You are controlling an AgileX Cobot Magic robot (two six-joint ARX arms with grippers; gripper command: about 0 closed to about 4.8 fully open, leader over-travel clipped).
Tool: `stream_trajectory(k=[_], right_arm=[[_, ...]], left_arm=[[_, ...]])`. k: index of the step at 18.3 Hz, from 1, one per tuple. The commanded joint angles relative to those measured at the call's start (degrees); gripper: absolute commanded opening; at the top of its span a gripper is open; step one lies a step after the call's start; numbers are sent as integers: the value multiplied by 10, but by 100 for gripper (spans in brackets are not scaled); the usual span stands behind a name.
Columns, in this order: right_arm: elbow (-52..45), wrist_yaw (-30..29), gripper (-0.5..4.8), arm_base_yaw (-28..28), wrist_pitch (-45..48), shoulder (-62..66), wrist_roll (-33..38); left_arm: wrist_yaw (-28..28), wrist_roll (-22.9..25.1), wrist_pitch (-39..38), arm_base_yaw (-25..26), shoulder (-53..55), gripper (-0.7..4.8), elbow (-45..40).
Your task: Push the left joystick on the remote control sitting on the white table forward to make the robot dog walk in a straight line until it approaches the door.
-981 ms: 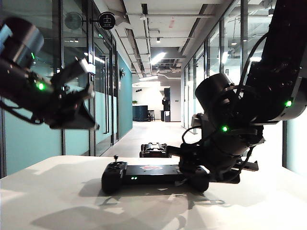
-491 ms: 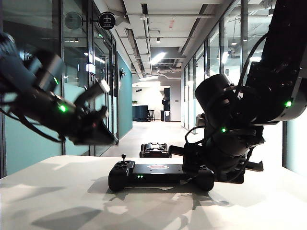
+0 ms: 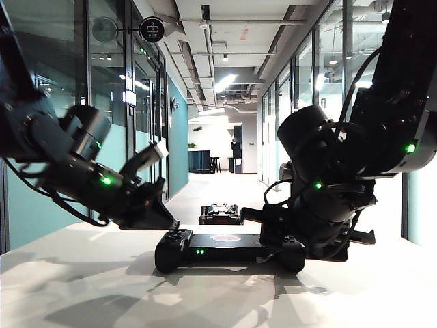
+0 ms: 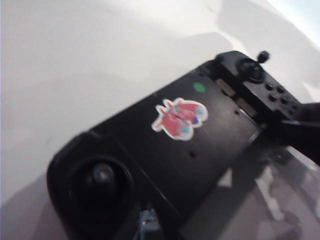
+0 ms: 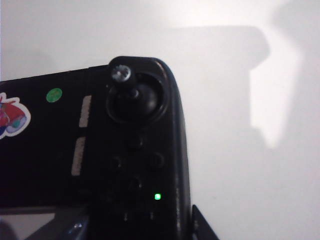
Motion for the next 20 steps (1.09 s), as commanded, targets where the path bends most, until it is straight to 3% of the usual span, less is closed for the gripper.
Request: stream_trajectory(k=[1,12,20], right_arm=[[2,2,206,0,12,-2,10],[2,2,206,0,13,-2,10],[2,3,206,0,15,-2,11]], left_arm=[[22,0,5,-1,24,-5,32],[-30,16,11,-1,42,-5,54],[-31,15,29,-1,42,-5,55]])
